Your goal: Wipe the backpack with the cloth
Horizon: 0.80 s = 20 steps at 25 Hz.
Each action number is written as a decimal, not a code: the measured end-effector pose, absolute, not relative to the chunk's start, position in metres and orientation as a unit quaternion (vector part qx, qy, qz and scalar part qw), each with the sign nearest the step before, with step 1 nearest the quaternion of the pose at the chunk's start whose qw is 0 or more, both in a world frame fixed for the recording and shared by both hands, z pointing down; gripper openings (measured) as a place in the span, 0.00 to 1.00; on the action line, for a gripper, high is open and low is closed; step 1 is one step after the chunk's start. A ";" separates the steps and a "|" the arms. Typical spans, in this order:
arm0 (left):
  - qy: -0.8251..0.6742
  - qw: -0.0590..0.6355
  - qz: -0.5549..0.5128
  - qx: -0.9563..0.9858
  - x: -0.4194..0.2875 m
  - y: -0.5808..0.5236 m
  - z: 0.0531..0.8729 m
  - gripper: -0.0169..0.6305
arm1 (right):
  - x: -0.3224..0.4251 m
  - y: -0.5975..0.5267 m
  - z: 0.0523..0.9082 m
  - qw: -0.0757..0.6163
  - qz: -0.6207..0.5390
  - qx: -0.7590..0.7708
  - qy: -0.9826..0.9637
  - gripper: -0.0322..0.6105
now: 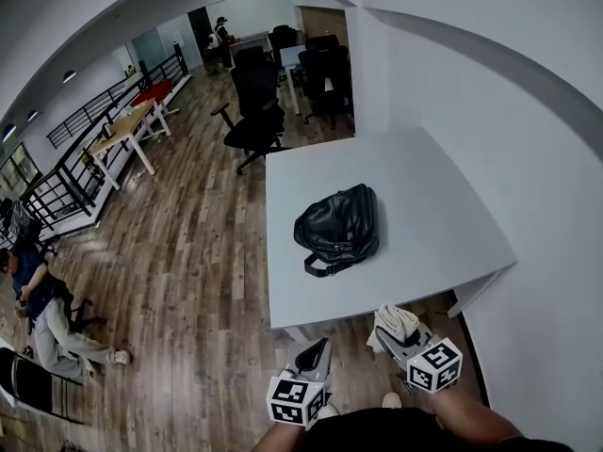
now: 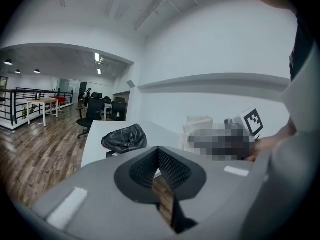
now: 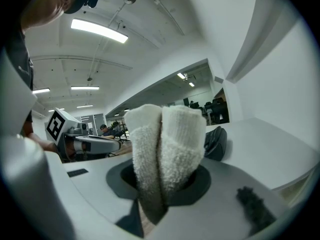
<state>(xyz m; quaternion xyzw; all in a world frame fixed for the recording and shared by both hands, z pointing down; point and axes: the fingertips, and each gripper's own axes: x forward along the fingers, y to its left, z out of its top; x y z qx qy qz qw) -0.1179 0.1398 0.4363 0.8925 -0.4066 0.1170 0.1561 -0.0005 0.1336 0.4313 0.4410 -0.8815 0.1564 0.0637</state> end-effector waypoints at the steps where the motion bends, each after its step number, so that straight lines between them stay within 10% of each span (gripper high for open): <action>1: -0.406 0.154 0.118 0.893 -0.118 0.141 0.436 0.04 | -0.001 0.134 0.432 0.064 0.156 0.442 -0.881 0.20; 20: -0.409 0.160 0.100 0.893 -0.110 0.132 0.435 0.04 | 0.008 0.128 0.438 0.074 0.154 0.433 -0.885 0.20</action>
